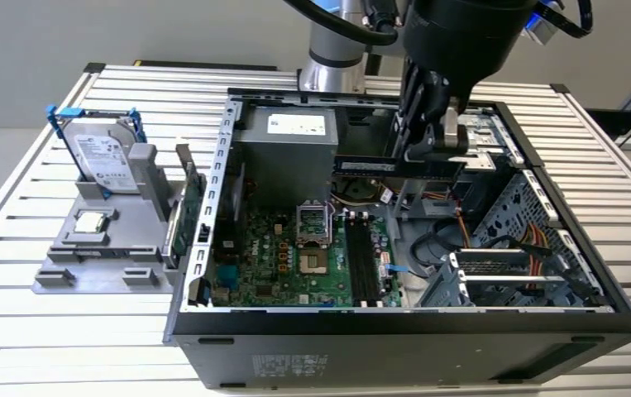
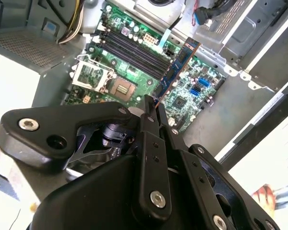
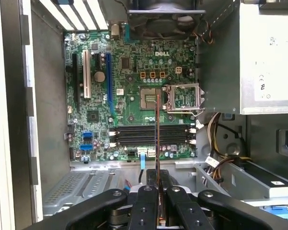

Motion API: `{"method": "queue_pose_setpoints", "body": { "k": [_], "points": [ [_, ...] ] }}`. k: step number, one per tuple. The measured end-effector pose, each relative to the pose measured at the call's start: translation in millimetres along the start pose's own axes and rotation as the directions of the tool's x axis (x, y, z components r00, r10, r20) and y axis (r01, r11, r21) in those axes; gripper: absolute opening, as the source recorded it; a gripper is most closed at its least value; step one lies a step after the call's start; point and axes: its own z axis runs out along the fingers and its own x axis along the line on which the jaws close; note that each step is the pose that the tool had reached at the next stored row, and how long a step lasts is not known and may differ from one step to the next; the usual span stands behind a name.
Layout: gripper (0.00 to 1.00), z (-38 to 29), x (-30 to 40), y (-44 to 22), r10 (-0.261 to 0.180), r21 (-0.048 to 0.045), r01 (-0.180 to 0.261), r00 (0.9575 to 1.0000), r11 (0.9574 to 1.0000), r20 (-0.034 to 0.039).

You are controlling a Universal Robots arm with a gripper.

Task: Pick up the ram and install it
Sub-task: 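Pick up the ram and move it above insertion slot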

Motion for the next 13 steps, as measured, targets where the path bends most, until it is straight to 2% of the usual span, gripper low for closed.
{"method": "queue_pose_setpoints", "body": {
  "k": [13],
  "points": [
    [0.0,0.4,-3.7,-2.3,0.0,0.0,0.0,1.0,1.0,-0.0001]
  ]
}}
